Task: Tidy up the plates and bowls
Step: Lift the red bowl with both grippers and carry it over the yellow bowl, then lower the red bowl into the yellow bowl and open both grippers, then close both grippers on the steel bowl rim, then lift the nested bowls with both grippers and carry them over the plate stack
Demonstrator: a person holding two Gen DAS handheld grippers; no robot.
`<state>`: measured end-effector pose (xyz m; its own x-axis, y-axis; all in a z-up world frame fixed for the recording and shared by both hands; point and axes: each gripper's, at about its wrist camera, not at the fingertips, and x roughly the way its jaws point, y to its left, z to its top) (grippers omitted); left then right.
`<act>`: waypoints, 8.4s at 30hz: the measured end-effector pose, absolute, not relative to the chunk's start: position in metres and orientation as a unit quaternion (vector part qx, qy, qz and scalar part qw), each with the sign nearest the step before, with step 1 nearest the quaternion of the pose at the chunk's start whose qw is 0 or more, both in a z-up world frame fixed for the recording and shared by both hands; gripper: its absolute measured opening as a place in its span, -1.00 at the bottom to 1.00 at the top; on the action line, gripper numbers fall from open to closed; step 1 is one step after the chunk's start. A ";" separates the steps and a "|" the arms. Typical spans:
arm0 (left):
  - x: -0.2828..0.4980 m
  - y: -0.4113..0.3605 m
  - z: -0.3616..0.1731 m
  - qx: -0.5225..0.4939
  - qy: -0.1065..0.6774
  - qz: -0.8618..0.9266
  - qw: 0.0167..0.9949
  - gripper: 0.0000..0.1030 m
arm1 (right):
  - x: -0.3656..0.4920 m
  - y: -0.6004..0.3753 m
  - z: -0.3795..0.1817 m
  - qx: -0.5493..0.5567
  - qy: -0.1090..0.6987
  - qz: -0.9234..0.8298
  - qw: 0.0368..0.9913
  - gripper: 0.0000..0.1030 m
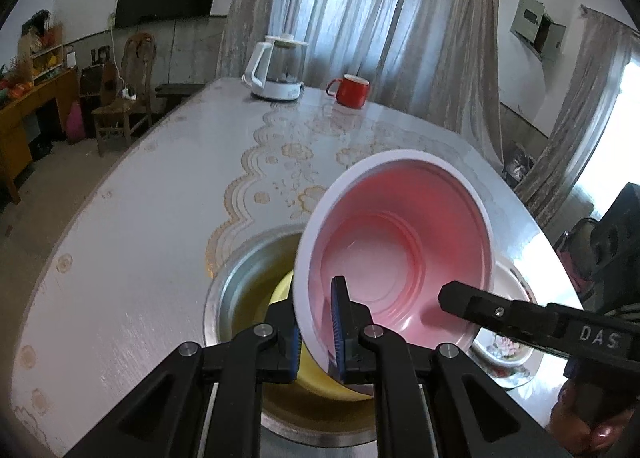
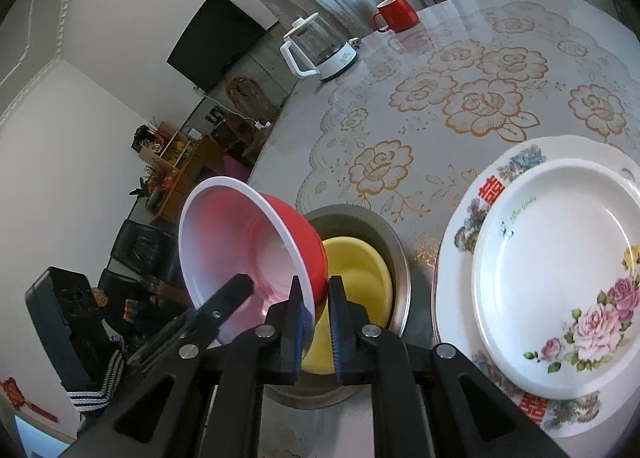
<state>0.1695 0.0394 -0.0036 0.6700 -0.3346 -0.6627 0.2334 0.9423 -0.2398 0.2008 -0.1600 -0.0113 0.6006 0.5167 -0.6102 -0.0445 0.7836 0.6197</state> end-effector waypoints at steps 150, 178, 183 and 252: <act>0.159 0.174 -0.060 -0.162 0.416 -0.037 0.894 0.58 | 0.186 -0.097 -0.051 0.184 0.471 0.193 0.841 -0.47; 0.153 0.163 -0.061 -0.194 0.423 -0.098 0.880 0.16 | 0.246 -0.114 -0.076 0.216 0.488 0.135 0.835 -0.64; 0.151 0.158 -0.060 -0.189 0.417 -0.101 0.883 -0.03 | 0.247 -0.111 -0.080 0.215 0.496 0.143 0.829 -0.66; 0.123 0.081 0.013 -0.097 0.285 -0.220 0.928 -0.54 | 0.188 -0.152 -0.009 0.214 0.395 0.125 0.884 -0.80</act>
<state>0.1231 0.0810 0.0129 0.7404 -0.4640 -0.4863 0.3528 0.8841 -0.3063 0.1877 -0.1523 -0.0095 0.6564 0.3907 -0.6453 -0.0518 0.8768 0.4781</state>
